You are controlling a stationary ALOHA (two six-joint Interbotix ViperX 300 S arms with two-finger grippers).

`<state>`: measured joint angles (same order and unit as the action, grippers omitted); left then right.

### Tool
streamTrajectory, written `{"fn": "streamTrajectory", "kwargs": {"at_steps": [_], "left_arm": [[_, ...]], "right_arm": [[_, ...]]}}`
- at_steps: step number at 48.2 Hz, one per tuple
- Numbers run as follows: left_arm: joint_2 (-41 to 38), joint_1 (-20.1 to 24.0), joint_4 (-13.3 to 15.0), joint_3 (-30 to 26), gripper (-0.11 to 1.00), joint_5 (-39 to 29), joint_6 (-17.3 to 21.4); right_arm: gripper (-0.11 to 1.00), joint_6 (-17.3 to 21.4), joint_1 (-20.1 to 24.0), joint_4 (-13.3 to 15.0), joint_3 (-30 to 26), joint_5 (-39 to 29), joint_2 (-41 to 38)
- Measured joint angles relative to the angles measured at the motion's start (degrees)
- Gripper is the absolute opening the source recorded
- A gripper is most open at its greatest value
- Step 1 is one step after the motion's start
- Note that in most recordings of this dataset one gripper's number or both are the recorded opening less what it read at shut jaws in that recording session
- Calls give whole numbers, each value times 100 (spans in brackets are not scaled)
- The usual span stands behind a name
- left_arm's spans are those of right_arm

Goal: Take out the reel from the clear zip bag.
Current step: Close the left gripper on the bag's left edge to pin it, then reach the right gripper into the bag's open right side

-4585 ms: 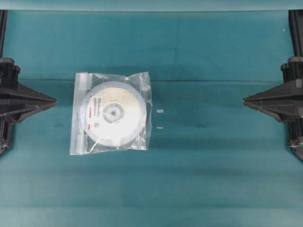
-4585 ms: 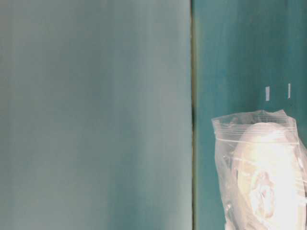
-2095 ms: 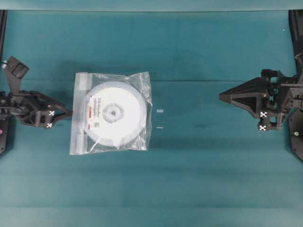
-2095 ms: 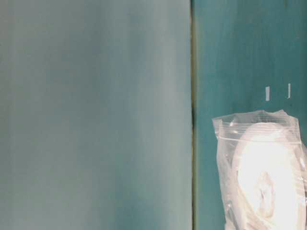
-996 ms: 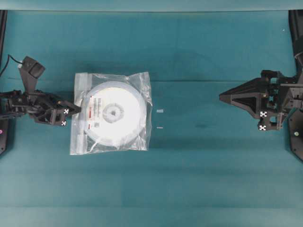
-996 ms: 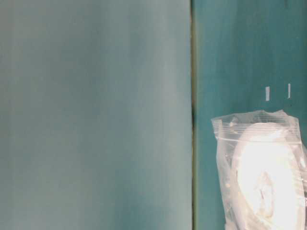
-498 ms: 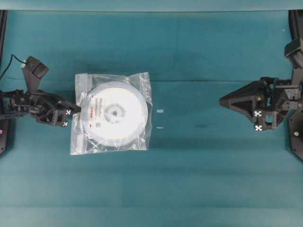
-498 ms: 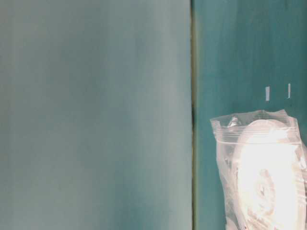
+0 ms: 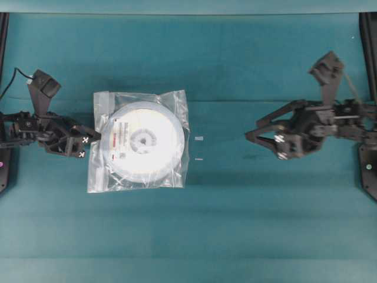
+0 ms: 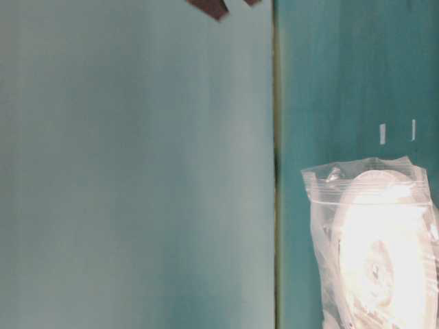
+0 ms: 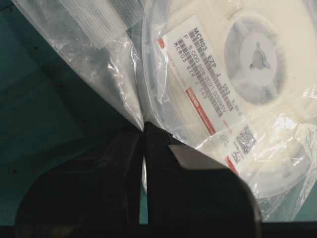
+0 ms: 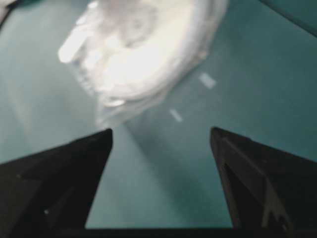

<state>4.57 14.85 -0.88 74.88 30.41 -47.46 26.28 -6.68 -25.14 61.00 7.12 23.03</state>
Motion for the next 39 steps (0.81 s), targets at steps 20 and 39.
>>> {"fn": "streamTrajectory", "kwargs": {"at_steps": [20,39], "left_arm": [[-9,-9,9,-9,1,-9,0],[-9,0,0,-18,1,-9,0]], "right_arm": [[92,571,-114,-149,-896,193,-1740],[91,580,9,-149,-1758,193,-2848]]}}
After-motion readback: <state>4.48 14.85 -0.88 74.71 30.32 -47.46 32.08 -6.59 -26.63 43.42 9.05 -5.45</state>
